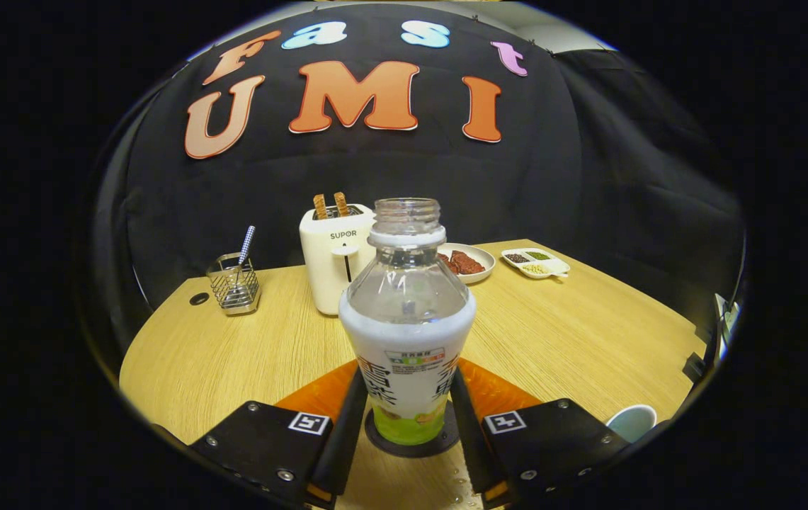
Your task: Take the bottle from table, then pour the juice into the cup, finally place the bottle on the coaster
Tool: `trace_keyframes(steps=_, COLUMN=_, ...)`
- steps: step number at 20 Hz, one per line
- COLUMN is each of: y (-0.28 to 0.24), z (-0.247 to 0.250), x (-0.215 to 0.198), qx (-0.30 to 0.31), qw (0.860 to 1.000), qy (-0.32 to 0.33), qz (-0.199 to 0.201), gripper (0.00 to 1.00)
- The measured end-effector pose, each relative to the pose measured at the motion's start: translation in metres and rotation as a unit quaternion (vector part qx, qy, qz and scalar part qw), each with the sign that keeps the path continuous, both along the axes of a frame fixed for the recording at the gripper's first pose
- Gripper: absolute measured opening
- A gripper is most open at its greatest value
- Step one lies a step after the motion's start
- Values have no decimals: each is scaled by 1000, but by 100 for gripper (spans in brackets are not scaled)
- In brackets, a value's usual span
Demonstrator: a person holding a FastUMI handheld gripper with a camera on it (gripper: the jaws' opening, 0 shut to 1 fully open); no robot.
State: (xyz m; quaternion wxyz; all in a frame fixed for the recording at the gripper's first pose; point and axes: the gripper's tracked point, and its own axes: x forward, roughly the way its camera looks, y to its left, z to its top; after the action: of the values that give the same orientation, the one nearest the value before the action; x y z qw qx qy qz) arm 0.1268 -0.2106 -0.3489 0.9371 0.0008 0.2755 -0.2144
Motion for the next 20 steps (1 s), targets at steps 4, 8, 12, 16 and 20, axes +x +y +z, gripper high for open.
trace_keyframes(steps=4, y=2, z=17, x=-4, qx=1, qw=1000, qy=-20, qz=7, gripper=72)
trace_keyframes(steps=8, y=12, z=46, x=-14, qx=19, qw=998, qy=-55, qz=18, gripper=97)
trace_keyframes(steps=12, y=29, z=99, x=-29, qx=9, qw=996, qy=-84, qz=33, gripper=97)
trace_keyframes(steps=16, y=74, z=170, x=-53, qx=17, qw=991, qy=-117, qz=56, gripper=97)
trace_keyframes(steps=20, y=137, z=230, x=-100, qx=25, qw=985, qy=-141, qz=99, gripper=97)
